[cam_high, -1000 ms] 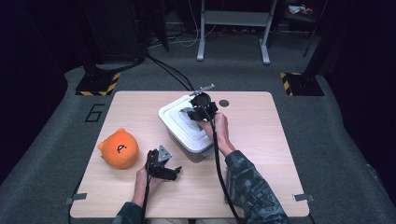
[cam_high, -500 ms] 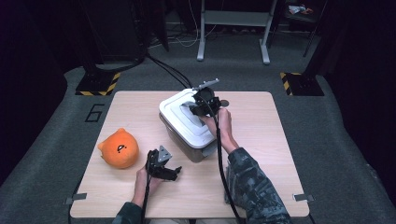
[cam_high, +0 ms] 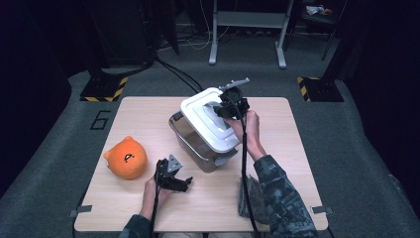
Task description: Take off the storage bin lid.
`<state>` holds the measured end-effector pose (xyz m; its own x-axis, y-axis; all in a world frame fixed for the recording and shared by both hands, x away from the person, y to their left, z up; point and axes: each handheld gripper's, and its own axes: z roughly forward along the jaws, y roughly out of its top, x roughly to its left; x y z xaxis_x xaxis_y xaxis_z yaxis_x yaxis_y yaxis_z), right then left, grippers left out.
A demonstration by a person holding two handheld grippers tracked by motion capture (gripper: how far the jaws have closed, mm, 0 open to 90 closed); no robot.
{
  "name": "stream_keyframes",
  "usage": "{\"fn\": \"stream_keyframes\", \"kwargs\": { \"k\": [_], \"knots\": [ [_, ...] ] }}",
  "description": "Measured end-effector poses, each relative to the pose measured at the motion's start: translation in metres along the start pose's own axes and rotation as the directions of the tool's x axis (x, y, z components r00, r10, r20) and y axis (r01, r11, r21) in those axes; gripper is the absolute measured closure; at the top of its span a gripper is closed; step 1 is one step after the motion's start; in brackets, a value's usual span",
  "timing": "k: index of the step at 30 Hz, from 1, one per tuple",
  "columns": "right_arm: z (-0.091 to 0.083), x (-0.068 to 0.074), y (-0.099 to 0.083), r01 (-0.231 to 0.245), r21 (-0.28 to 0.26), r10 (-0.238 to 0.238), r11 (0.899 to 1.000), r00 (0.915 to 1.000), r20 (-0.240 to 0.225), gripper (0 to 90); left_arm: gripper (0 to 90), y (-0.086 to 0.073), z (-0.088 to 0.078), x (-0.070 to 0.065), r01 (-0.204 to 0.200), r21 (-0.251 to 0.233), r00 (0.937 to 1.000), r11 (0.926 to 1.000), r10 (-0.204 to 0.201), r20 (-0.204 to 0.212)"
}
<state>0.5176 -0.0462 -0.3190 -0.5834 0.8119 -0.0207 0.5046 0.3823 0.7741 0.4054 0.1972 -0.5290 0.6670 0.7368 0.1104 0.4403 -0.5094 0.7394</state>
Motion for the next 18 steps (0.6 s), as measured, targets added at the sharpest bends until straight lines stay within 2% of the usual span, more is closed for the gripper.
{"fn": "stream_keyframes", "kwargs": {
  "k": [18],
  "knots": [
    [-0.031,-0.041,-0.017,-0.069,-0.025,0.07,0.997,0.9941,0.083,66.9,5.4,0.0,0.0,0.0,0.011,-0.003,0.9999,0.9999,-0.011,0.005]
  ]
}}
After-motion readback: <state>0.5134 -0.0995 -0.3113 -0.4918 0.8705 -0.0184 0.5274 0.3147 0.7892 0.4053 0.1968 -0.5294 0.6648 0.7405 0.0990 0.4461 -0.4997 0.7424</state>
